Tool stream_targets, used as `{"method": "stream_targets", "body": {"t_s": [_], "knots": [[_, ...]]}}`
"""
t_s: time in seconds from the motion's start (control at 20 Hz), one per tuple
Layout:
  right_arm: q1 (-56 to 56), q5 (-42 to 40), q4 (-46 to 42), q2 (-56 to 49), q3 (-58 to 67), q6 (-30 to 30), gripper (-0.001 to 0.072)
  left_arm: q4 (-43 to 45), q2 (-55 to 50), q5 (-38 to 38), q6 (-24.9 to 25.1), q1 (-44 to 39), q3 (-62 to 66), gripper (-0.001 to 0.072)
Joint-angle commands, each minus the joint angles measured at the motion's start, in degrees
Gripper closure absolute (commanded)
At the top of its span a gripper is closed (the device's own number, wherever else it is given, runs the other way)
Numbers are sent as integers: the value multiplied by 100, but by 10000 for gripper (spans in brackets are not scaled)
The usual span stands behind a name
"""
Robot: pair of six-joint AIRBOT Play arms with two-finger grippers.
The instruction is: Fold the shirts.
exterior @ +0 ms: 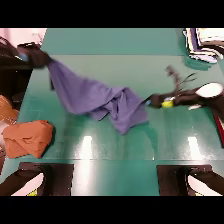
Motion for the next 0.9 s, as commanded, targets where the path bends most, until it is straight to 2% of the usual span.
{"method": "stream_targets", "body": {"t_s": [0.0,0.25,0.45,0.6,0.65,0.85], "knots": [[-953,319,-761,1001,1154,214,701,24,691,26,2,7,1193,677],[-1838,782,-763,1821,2457,214,701,-334,1172,0,0,7,2343,678],[-2267,1193,-763,2044,3119,225,701,-487,1222,0,4,7,3097,678],[-2612,1613,-761,2044,3471,282,701,-481,1222,271,127,7,3309,678],[-2702,1692,-763,2044,3519,358,701,-369,1202,293,262,7,3307,678],[-2739,2175,-767,1801,3515,737,701,658,632,42,249,7,2938,678]]}}
